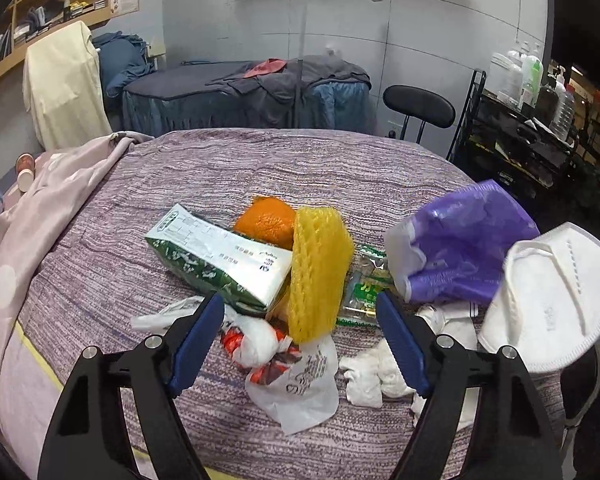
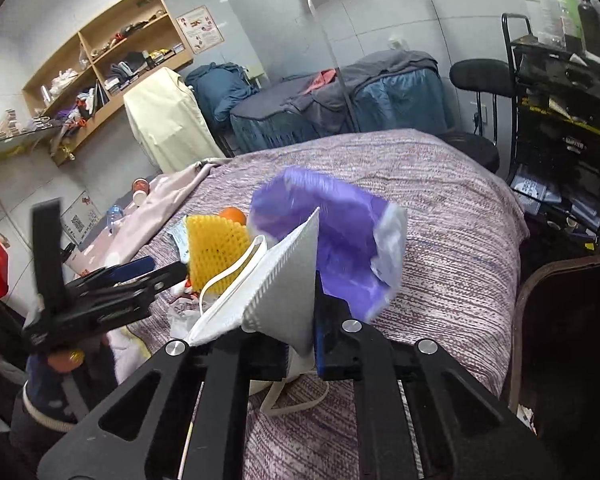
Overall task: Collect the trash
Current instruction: 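Grasp the yellow foam fruit net with the left tool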
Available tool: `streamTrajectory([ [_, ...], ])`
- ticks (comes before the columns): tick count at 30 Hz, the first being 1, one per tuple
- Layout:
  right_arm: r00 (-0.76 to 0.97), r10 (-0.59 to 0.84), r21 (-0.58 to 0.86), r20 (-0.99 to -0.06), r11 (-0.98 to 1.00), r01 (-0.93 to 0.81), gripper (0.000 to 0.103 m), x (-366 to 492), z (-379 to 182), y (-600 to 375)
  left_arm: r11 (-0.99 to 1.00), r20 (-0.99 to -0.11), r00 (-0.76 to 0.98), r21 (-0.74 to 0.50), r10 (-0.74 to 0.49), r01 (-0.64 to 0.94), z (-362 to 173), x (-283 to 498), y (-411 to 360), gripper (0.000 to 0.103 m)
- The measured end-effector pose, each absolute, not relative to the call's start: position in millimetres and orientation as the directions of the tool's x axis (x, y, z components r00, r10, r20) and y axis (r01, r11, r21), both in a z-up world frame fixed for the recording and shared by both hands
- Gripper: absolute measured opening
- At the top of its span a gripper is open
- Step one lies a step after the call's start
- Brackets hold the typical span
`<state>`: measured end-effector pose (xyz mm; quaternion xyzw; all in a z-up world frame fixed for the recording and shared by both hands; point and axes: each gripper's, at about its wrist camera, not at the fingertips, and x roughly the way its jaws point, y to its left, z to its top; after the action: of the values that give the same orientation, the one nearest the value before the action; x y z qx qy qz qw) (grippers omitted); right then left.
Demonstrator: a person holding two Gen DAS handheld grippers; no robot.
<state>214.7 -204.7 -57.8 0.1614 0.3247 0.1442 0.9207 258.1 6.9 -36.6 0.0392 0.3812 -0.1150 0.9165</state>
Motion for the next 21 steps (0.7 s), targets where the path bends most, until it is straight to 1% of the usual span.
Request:
streamTrajectory([
  [3, 0.757, 0.372, 0.389, -0.538, 0.906, -0.169, 0.01, 203, -50, -208, 0.97, -0.724, 0.673, 0.019, -0.153, 0.24, -41, 275, -3, 0.072],
  [5, 0.761, 0.372, 0.386, -0.532, 0.906, -0.173, 0.01, 196, -48, -210, 0.969, -0.74, 0.657, 0.028, -0.144, 0.244, -45, 286, -8, 0.064],
  [6, 0.762, 0.372, 0.386, -0.53, 0.906, -0.174, 0.01, 193, -48, -211, 0.968, -0.743, 0.654, 0.033, -0.142, 0.247, -47, 290, -11, 0.063],
  [7, 0.764, 0.372, 0.387, -0.528, 0.906, -0.173, 0.01, 190, -47, -213, 0.967, -0.736, 0.664, 0.052, -0.13, 0.248, -46, 291, -14, 0.058],
  [8, 0.764, 0.373, 0.39, -0.526, 0.904, -0.173, 0.01, 187, -48, -215, 0.965, -0.732, 0.67, 0.073, -0.12, 0.253, -46, 292, -18, 0.045],
  [9, 0.764, 0.373, 0.392, -0.526, 0.904, -0.172, 0.01, 185, -48, -217, 0.962, -0.735, 0.668, 0.079, -0.121, 0.261, -46, 292, -20, 0.039],
  [10, 0.765, 0.372, 0.392, -0.526, 0.904, -0.17, 0.01, 183, -48, -218, 0.961, -0.735, 0.667, 0.078, -0.124, 0.264, -46, 292, -22, 0.029],
  [11, 0.767, 0.369, 0.393, -0.526, 0.904, -0.166, 0.01, 181, -49, -220, 0.96, -0.736, 0.663, 0.068, -0.136, 0.272, -45, 290, -23, 0.02],
  [16, 0.768, 0.371, 0.41, -0.522, 0.899, -0.156, 0.01, 175, -56, -231, 0.953, -0.716, 0.677, 0.057, -0.168, 0.297, -42, 272, -27, 0.018],
  [21, 0.775, 0.386, 0.429, -0.5, 0.888, -0.165, 0.01, 163, -58, -237, 0.957, -0.676, 0.711, 0.029, -0.194, 0.289, -27, 246, -21, 0.018],
])
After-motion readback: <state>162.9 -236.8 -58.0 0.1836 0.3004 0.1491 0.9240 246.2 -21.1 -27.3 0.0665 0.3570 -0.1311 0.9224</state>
